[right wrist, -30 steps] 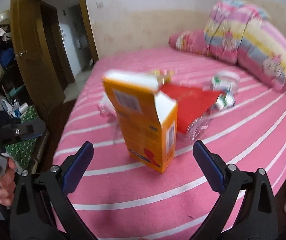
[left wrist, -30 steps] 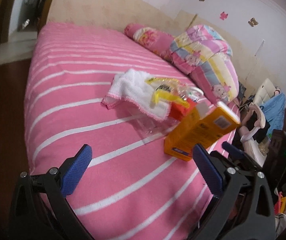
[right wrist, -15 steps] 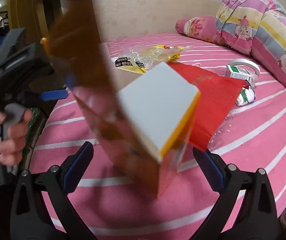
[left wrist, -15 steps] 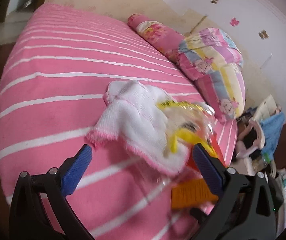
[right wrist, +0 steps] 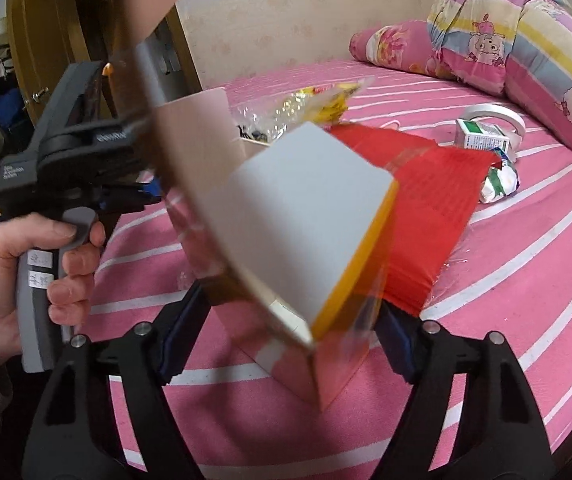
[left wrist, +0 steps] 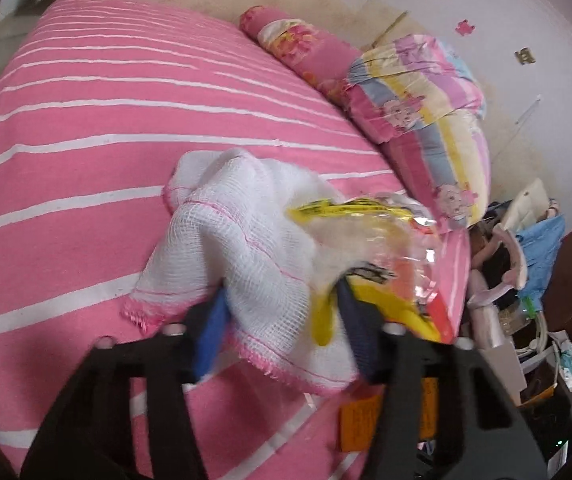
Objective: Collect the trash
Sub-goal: 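Lift the orange box and white cloth and carry both toward the blue bin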
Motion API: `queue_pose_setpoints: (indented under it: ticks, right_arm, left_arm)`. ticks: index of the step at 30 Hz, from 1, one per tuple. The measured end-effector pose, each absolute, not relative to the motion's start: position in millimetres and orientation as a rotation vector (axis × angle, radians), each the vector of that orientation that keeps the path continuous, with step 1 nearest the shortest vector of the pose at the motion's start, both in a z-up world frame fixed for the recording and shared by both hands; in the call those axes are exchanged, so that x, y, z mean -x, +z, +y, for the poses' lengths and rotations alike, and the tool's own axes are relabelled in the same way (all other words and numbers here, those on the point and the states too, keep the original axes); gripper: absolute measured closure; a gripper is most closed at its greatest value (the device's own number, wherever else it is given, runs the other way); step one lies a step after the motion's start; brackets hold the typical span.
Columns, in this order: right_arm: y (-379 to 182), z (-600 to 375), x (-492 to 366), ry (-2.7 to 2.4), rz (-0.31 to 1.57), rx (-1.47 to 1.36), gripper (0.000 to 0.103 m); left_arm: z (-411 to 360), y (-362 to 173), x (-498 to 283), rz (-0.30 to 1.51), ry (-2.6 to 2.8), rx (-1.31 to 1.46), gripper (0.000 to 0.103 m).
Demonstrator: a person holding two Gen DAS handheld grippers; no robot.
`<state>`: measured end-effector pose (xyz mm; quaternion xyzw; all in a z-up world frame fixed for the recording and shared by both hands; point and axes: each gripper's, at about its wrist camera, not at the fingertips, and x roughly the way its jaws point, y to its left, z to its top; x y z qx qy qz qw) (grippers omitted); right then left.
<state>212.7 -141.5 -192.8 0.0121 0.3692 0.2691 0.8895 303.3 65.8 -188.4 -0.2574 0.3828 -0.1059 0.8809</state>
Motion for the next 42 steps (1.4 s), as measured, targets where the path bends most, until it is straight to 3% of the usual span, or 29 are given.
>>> queue_pose_setpoints:
  ticks: [2, 4, 21, 23, 42]
  right_arm:
    - [-187.9, -143.0, -212.8, 0.562, 0.754, -0.032, 0.028]
    - [-184.7, -146.7, -212.2, 0.566, 0.746, -0.044, 0.028]
    - [-161.1, -175.7, -181.9, 0.593, 0.726, -0.067, 0.028]
    - [-155.6, -173.4, -184.6, 0.594, 0.722, -0.064, 0.028]
    - [-101.4, -205.2, -174.5, 0.544, 0.593, -0.124, 0.028]
  left_arm:
    - [62.9, -183.3, -298.6, 0.779, -0.223, 0.508, 0.082]
    - [64.2, -180.9, -293.6, 0.77, -0.229, 0.51, 0.092]
    - [71.9, -166.8, -221.4, 0.75, -0.213, 0.507, 0.091]
    - [71.1, -163.8, -217.9, 0.738, -0.22, 0.505, 0.095]
    - [93.7, -23.1, -182.9, 0.471, -0.236, 0.44, 0.098]
